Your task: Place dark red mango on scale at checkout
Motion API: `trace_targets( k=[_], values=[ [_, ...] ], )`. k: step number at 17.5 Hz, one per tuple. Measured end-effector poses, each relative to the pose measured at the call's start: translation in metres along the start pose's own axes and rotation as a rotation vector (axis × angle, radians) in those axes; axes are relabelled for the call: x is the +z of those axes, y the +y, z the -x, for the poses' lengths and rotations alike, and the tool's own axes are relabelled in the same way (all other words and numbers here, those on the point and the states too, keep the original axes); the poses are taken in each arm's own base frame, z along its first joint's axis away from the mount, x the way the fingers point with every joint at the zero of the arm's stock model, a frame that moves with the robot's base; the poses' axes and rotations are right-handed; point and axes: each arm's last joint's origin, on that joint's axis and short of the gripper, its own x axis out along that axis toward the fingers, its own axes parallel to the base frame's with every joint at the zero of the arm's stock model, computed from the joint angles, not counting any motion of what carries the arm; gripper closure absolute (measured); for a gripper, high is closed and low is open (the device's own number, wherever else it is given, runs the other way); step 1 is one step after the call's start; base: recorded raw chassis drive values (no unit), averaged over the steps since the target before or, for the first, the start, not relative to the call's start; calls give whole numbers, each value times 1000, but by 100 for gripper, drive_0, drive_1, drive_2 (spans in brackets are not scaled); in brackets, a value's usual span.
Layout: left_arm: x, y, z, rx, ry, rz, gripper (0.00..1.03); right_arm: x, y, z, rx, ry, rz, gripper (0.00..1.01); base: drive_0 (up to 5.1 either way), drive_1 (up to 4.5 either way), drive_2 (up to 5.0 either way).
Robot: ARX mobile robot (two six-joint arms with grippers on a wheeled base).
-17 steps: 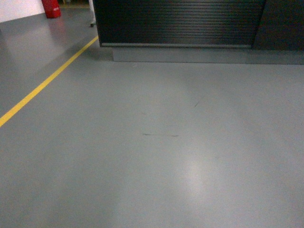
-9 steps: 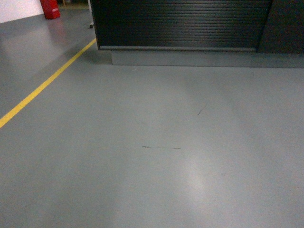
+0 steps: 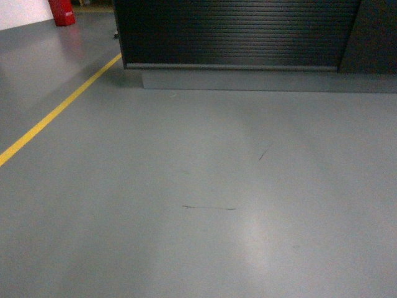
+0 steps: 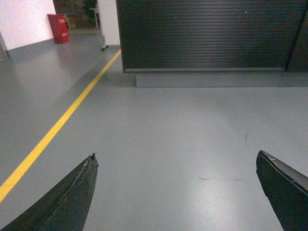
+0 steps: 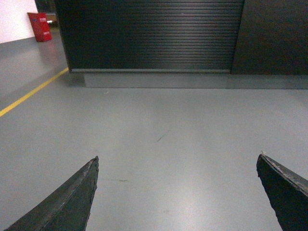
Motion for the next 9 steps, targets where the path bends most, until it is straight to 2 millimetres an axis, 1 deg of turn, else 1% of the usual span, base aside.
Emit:
trace_targets(
  k=[9],
  values=[
    [0,0,0,0,-2,0,5,0,0,0,0,-3,0,3,0,0,0]
  ],
)
